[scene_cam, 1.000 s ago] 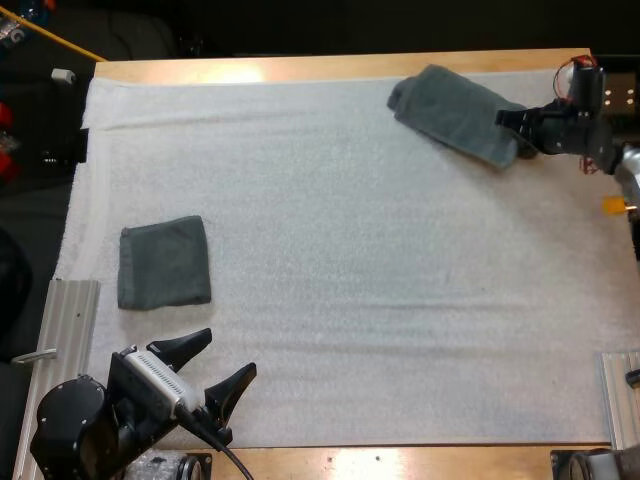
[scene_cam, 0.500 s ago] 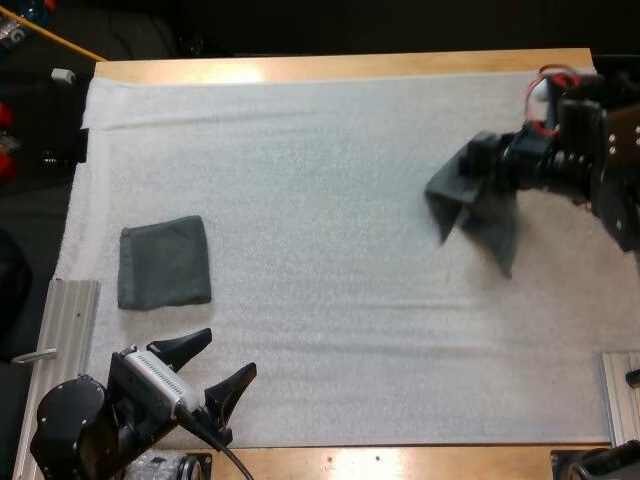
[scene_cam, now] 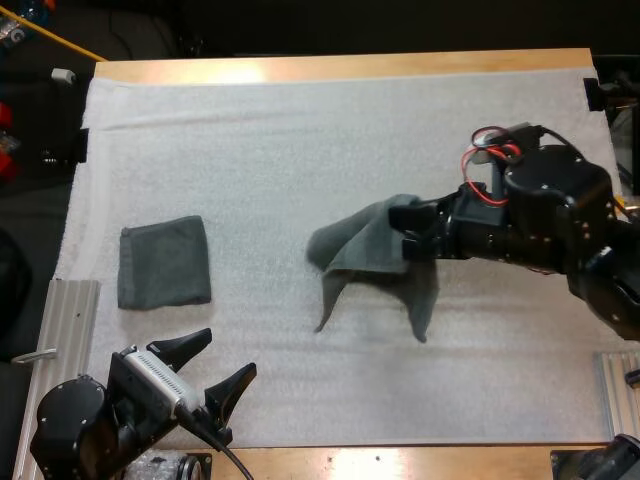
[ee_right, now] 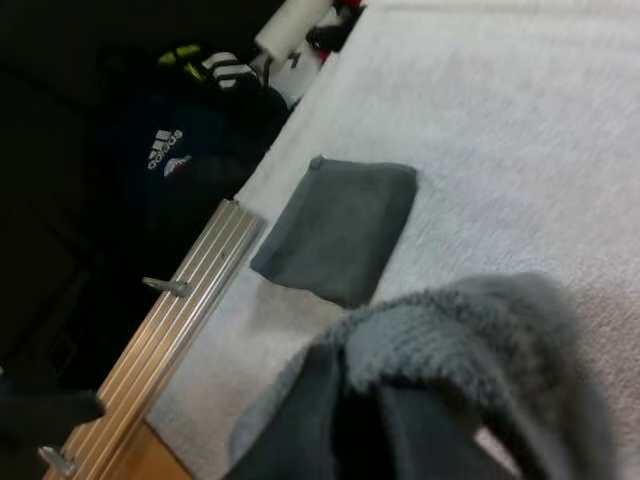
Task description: Pick towel from pile, fold and stack
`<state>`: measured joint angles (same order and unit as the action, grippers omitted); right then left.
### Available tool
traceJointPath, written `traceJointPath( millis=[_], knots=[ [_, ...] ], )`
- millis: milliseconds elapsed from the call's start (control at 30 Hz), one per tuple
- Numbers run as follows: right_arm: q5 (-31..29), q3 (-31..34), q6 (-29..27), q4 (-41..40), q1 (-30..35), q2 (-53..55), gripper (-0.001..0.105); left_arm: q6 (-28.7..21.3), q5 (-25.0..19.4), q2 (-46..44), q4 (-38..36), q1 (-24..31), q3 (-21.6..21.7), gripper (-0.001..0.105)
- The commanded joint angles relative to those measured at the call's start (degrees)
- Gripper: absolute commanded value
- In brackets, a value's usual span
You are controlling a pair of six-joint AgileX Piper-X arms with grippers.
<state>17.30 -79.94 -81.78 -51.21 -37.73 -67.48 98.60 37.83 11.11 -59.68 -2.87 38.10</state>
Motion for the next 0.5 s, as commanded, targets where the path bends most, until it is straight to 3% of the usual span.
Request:
traceJointPath(
  millis=[0, 300, 367, 467],
  knots=[
    [-1.8, -0.6, 0.1, 0.6, 1.0, -1.5, 0.0, 0.1, 0.5, 0.0, 0.4, -0.3, 0.5, 0.069],
    [-3.1, -0.6, 3.7, 5.3, 9.8, -18.6, 0.0, 0.1, 0.5, 0.0, 0.4, -0.3, 0.5, 0.069],
    [-2.7, -0.6, 4.6, 6.7, 11.1, -21.1, 0.006, 0.1, 0.5, 0.0, 0.4, -0.3, 0.5, 0.069],
    [-2.5, -0.6, 5.3, 8.5, 12.7, -22.8, 0.035, 0.1, 0.5, 0.0, 0.4, -0.3, 0.5, 0.069]
  ],
)
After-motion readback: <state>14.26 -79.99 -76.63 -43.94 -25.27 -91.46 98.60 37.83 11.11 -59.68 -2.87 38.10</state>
